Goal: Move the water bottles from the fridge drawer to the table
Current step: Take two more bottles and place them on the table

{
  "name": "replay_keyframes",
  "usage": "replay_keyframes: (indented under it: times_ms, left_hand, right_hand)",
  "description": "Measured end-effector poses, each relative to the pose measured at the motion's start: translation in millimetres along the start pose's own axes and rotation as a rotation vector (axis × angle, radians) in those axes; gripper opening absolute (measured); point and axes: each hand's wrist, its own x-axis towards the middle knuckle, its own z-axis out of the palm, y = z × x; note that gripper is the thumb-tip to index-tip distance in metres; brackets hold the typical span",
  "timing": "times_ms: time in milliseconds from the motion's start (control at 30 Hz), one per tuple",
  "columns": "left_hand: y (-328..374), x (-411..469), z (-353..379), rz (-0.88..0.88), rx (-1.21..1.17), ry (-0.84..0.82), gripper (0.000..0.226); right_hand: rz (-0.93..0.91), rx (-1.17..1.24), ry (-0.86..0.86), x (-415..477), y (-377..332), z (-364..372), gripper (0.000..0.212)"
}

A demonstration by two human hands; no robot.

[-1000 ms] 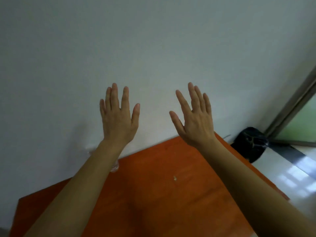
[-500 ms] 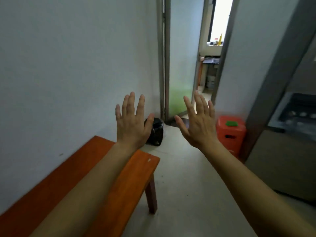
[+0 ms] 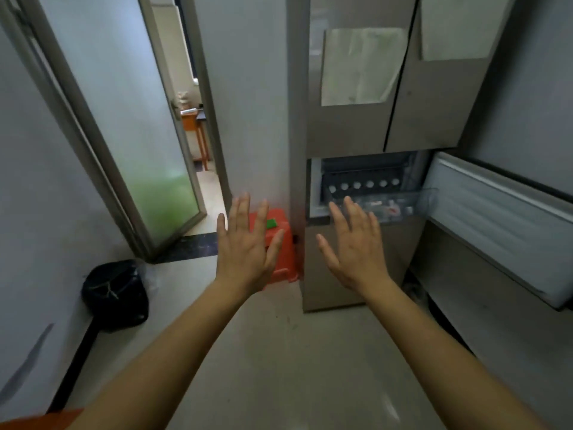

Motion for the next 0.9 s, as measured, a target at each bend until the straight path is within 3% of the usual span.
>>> replay_keyframes:
  times_ms: [300, 600, 900]
  left_hand:
    - [86, 193, 155, 0.137, -0.122, -0.243, 0.071]
    - [173, 292, 286, 0.235, -0.165, -0.435, 0.075]
    - [206, 359, 380, 0.048, -0.077, -0.617, 0.077]
  right_hand:
    - [0.219, -0.175, -0.093, 101, 183, 27, 0.069]
    - [0.39, -0.185, -0.058, 144, 355, 58, 0.066]
    - [0.274, -0.033, -0.316, 250, 478, 141, 0.063]
